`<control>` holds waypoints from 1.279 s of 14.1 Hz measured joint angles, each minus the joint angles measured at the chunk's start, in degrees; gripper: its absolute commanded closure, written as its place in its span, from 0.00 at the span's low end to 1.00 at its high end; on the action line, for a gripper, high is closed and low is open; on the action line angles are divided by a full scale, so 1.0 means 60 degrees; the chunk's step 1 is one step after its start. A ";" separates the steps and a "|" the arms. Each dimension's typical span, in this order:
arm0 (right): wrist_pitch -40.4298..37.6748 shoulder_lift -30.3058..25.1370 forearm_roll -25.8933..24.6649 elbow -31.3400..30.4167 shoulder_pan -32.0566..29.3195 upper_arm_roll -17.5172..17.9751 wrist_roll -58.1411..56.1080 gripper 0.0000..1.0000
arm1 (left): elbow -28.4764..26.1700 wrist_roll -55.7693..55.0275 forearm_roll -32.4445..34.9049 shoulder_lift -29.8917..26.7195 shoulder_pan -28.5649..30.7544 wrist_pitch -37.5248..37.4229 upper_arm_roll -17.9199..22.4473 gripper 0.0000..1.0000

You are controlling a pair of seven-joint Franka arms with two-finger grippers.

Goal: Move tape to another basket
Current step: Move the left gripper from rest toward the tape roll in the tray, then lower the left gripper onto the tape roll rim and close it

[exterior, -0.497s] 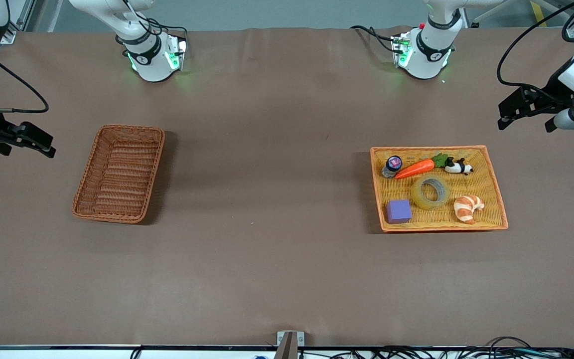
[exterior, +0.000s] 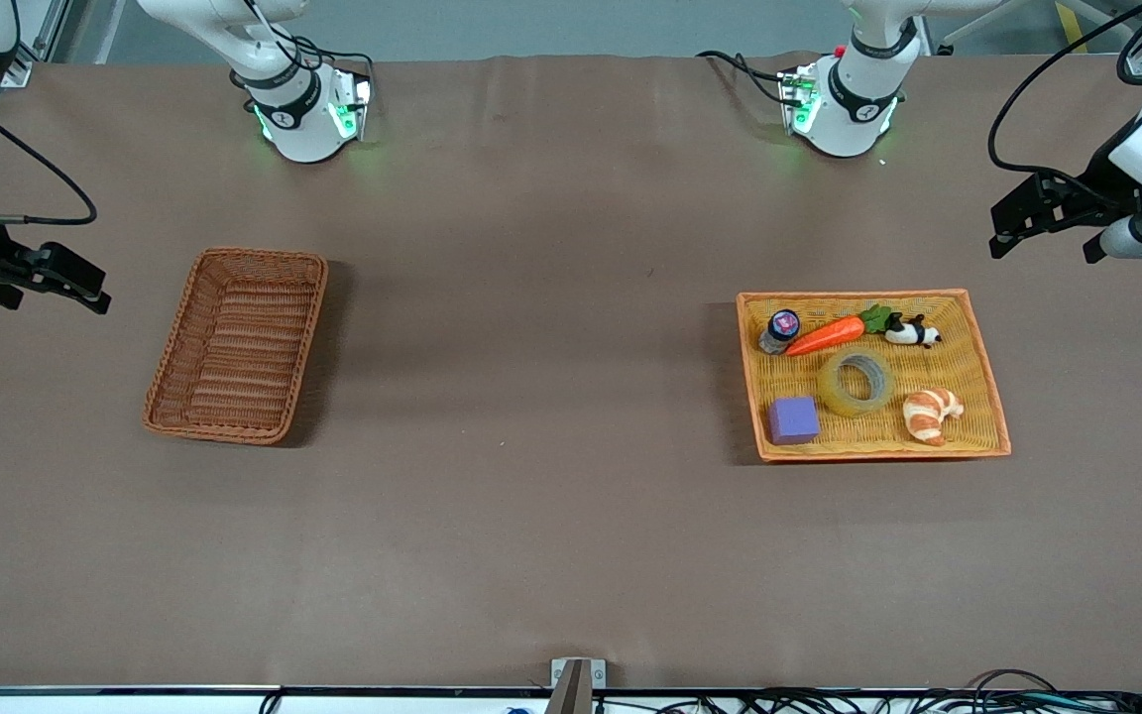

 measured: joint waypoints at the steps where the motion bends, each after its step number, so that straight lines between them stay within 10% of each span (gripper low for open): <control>1: 0.0000 0.0000 0.0000 0.0000 0.0000 0.0000 0.0000 0.00 | -0.0021 -0.0004 0.0000 0.0017 -0.0003 0.0000 -0.0005 0.00; 5: 0.0000 0.0000 0.0000 0.0000 -0.0001 -0.0001 0.0000 0.00 | -0.0517 -0.0028 0.0000 0.0306 -0.0007 0.0405 -0.0016 0.00; 13: -0.0003 0.0000 0.0000 -0.0004 -0.0001 -0.0003 0.0000 0.00 | -0.4377 -0.0028 0.0001 0.0941 0.0022 0.4650 -0.0023 0.00; 18: -0.0012 0.0001 0.0000 -0.0014 -0.0001 -0.0003 0.0000 0.00 | -0.4854 -0.0027 0.0013 0.2430 0.0043 0.5963 -0.0021 0.00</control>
